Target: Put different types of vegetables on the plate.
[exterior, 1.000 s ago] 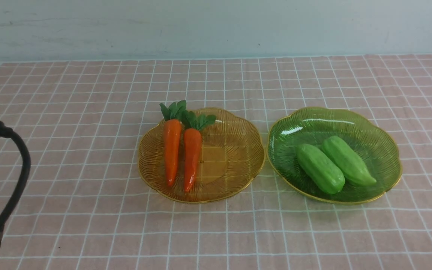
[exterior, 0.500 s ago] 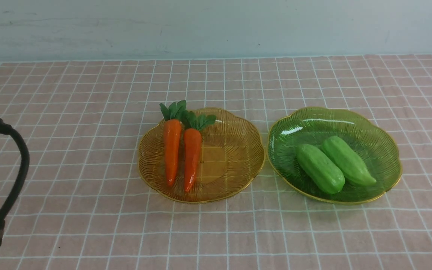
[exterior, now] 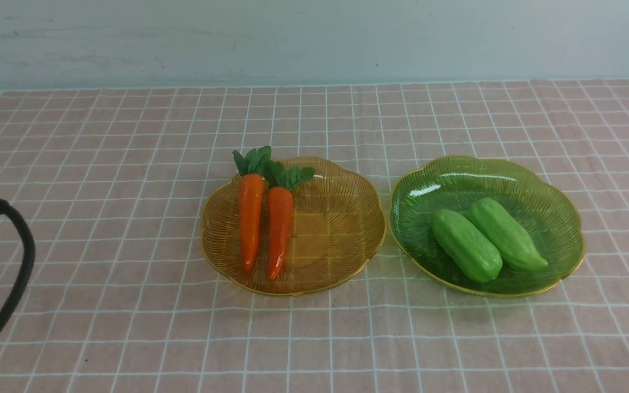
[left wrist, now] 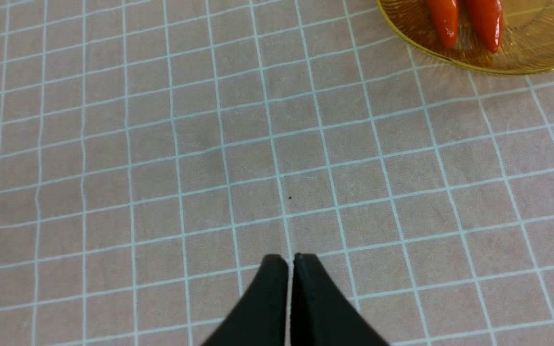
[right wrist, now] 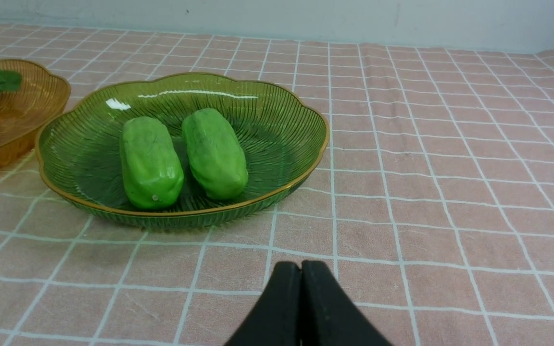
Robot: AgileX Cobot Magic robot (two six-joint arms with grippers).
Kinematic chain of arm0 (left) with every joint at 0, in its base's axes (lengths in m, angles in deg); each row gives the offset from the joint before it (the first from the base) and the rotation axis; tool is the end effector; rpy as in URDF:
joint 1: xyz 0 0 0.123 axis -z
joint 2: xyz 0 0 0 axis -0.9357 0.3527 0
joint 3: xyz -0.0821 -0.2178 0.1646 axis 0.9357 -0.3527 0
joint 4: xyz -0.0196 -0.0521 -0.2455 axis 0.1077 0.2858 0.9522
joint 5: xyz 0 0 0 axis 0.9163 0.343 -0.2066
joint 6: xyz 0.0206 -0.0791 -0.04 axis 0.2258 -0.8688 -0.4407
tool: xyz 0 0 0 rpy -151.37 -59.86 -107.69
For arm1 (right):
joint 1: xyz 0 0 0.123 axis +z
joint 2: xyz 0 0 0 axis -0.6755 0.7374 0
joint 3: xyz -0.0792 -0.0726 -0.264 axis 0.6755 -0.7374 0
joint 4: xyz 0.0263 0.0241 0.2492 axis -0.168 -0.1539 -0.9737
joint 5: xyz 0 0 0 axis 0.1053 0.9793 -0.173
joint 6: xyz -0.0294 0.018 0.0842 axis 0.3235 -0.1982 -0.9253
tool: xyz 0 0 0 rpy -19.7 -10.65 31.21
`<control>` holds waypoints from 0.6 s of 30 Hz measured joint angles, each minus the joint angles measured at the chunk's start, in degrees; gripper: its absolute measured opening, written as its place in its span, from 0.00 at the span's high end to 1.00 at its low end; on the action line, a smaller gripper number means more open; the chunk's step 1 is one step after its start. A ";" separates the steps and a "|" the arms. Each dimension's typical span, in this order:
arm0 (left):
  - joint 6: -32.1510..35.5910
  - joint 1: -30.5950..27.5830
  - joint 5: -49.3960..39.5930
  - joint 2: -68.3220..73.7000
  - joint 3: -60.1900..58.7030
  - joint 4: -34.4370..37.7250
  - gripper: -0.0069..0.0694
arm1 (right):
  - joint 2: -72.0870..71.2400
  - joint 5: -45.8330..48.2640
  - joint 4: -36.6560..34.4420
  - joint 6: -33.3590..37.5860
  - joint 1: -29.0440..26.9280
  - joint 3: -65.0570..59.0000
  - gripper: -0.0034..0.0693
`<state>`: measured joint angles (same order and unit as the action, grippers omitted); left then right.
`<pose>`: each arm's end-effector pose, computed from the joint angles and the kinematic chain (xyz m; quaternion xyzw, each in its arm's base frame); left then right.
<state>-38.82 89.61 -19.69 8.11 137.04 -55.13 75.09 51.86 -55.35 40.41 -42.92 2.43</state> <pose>0.0798 -0.0097 0.3634 0.0827 0.9258 0.0137 0.3687 0.0518 0.0033 0.1697 -0.0173 0.8132 0.0084 0.5817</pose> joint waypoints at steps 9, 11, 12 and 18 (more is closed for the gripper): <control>-0.16 0.00 -2.57 -13.10 0.00 1.16 0.91 | 0.00 0.00 0.00 -0.14 -1.07 0.00 0.97; -0.82 0.00 -2.82 -16.29 -0.25 2.16 0.91 | 0.00 0.00 0.00 -0.19 -1.07 0.00 0.97; -1.20 0.00 -2.98 -18.17 -0.78 2.99 0.91 | 0.00 0.00 0.00 -0.19 -1.07 0.00 0.97; -2.89 0.00 3.70 -27.99 -7.49 4.93 0.91 | 0.00 -0.02 0.00 -0.88 -1.07 0.00 0.97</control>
<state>-41.71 89.61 -15.99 -19.88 129.55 -50.20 75.09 51.84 -55.35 39.54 -43.99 2.43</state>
